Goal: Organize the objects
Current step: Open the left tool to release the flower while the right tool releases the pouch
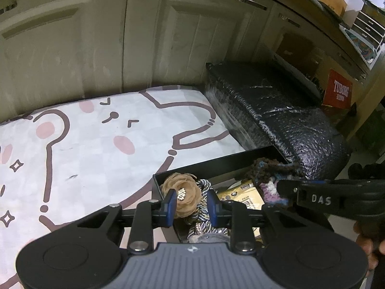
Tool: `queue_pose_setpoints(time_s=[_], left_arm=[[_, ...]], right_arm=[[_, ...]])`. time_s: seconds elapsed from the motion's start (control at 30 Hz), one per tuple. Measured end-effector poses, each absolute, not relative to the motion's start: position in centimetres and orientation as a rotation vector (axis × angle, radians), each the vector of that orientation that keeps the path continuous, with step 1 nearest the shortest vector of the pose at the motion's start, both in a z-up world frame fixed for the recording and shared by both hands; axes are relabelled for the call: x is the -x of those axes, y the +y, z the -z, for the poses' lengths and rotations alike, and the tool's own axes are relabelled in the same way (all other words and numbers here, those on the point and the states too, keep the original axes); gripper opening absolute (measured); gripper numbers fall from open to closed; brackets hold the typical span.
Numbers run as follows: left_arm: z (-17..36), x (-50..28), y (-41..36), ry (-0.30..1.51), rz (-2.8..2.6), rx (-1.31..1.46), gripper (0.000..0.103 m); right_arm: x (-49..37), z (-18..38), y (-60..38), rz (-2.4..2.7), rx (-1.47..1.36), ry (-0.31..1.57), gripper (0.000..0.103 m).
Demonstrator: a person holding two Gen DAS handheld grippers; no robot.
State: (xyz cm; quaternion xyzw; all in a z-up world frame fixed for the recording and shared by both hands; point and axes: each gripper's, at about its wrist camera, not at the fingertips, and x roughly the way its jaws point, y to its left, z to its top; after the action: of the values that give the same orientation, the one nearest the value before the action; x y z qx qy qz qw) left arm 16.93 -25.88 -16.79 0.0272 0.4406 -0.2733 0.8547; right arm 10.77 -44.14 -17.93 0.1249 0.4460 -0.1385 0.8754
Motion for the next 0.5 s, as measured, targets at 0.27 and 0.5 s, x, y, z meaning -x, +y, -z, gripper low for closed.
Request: queue_pose_setpoints(time_s=[0.27, 0.5], left_arm=[[15.3, -15.9, -25.3, 0.911, 0.536, -0.072, 0.044], [13.7, -14.9, -24.1, 0.906, 0.498, -0.076, 0.060]], right_arm=[[-9.1, 15.7, -43.7, 0.298, -0.264, 0.897, 0.061], [-7.4, 14.0, -43.5, 0.310, -0.263, 0.872, 0.064]])
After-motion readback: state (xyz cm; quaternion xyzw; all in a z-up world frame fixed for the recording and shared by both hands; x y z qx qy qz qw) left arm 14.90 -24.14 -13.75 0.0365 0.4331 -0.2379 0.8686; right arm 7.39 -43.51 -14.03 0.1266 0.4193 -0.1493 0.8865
